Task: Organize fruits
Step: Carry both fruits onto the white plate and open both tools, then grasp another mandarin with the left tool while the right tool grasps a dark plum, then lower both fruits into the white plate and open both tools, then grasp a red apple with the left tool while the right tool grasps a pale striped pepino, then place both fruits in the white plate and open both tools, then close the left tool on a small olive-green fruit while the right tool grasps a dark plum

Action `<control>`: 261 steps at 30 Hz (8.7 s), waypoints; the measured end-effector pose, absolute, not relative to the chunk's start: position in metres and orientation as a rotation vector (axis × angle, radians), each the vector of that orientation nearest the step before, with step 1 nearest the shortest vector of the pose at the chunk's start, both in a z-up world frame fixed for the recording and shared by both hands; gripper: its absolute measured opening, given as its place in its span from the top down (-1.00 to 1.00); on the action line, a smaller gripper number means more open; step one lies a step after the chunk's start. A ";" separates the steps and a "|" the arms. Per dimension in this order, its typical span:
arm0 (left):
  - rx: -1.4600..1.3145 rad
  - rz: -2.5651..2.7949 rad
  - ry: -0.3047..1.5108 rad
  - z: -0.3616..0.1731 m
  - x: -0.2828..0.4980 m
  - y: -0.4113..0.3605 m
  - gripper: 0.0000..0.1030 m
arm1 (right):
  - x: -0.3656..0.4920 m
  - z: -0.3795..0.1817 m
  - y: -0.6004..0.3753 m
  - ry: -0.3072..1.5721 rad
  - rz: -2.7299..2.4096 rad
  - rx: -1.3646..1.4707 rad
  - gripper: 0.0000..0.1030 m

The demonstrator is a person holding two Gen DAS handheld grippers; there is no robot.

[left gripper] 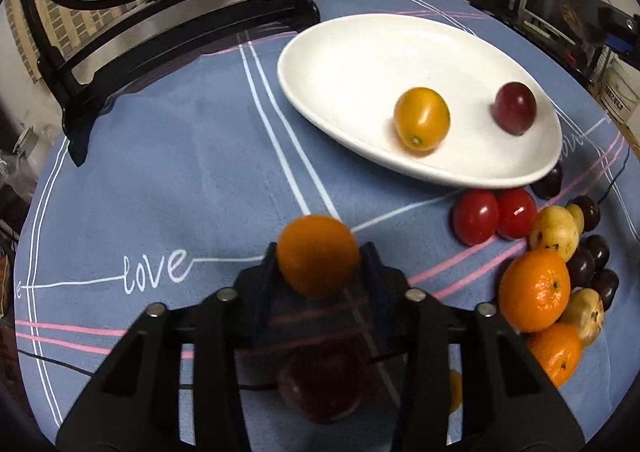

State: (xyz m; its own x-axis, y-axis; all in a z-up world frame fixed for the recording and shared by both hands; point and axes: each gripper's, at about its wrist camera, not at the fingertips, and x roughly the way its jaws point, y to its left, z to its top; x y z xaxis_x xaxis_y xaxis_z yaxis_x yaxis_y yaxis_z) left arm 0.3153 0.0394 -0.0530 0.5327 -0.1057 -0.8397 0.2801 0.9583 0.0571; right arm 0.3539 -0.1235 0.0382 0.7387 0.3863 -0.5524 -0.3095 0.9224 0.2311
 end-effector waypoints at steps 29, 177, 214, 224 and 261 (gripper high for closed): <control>-0.049 -0.134 0.766 0.036 0.295 0.057 -0.96 | 0.327 0.024 -0.120 0.636 0.436 0.125 -0.97; -0.172 -0.151 0.886 -0.043 0.241 0.080 -0.11 | 0.240 -0.030 -0.075 0.846 0.545 -0.029 0.24; -0.013 -0.227 0.718 0.029 0.351 -0.030 -0.62 | 0.377 0.003 -0.133 0.662 0.349 0.104 0.06; -0.036 -0.180 0.654 0.031 0.247 0.025 -0.88 | 0.277 -0.004 -0.133 0.720 0.436 0.037 0.07; 0.047 -0.157 0.844 -0.037 0.215 0.036 -0.88 | 0.256 -0.046 -0.115 0.860 0.390 -0.043 0.37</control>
State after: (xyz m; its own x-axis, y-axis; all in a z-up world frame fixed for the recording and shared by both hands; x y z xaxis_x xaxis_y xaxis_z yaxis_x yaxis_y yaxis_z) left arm 0.2148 0.0357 -0.0374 0.6538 -0.1198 -0.7472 0.1571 0.9874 -0.0209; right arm 0.2559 -0.1152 -0.0463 0.5865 0.3176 -0.7451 -0.3518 0.9285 0.1189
